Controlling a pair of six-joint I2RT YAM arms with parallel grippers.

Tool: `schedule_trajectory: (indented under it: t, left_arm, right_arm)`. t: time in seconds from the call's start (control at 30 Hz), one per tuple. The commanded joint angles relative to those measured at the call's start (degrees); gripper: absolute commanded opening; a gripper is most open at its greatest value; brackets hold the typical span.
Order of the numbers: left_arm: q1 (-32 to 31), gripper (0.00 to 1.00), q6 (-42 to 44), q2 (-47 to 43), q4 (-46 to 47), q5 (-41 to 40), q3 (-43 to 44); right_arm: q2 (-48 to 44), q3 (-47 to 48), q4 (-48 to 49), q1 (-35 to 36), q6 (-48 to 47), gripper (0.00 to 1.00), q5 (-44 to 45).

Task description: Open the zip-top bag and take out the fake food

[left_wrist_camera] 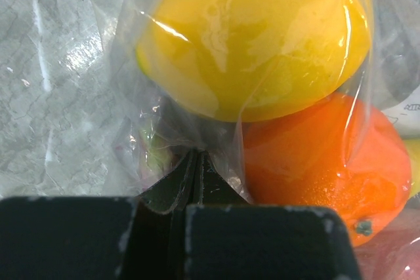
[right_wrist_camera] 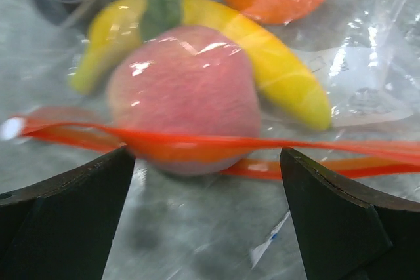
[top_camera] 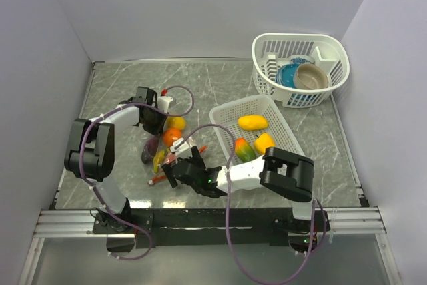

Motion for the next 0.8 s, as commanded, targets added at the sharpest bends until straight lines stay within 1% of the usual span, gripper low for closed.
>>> schedule_trajectory:
  t: [0.0,0.1,0.3,0.4,0.5,0.6,0.63,0.7,0.73,0.77]
  left_arm:
    - [0.13,0.01,0.42,-1.3,-1.69,0.93,0.51]
    - [0.13,0.01,0.68,-1.3,-2.04,1.36,0.51]
    - [0.13,0.01,0.95,-1.39,-2.31,1.63,0.86]
    - [0.13,0.01,0.86,-1.65,-2.31,1.89,0.95]
    - [0.13,0.01,0.86,-1.74,-2.48,2.24,0.95]
    - [0.13,0.01,0.95,-2.27,-2.57,2.16,0.95]
    - [0.13,0.01,0.95,-2.36,-2.66,2.24,0.95]
    - [0.13,0.01,1.04,-2.45,-2.74,2.16,1.04]
    - [0.13,0.01,0.95,-2.53,-2.74,2.16,1.04]
    - [0.13,0.01,0.77,-2.71,-2.66,2.07,1.04]
  right_arm:
    - [2.23,3.99,1.92,-1.0,-2.07,1.0,5.22]
    - [3.29,5.4,3.06,-1.0,-2.51,1.0,5.32]
    - [3.55,6.19,6.93,-0.91,-4.18,1.0,2.42]
    - [4.86,7.42,6.67,-0.91,-4.53,1.0,2.15]
    - [6.01,8.3,6.5,-0.91,-4.62,0.98,1.18]
    - [6.8,9.01,5.18,-1.09,-3.92,0.91,0.22]
    - [6.89,8.92,4.57,-1.18,-3.57,0.87,-0.13]
    - [6.63,8.13,4.3,-1.27,-3.3,0.83,-1.1]
    - [5.93,6.91,4.39,-1.27,-2.86,0.78,-1.36]
    - [5.31,6.29,4.47,-1.35,-2.51,0.75,-1.71]
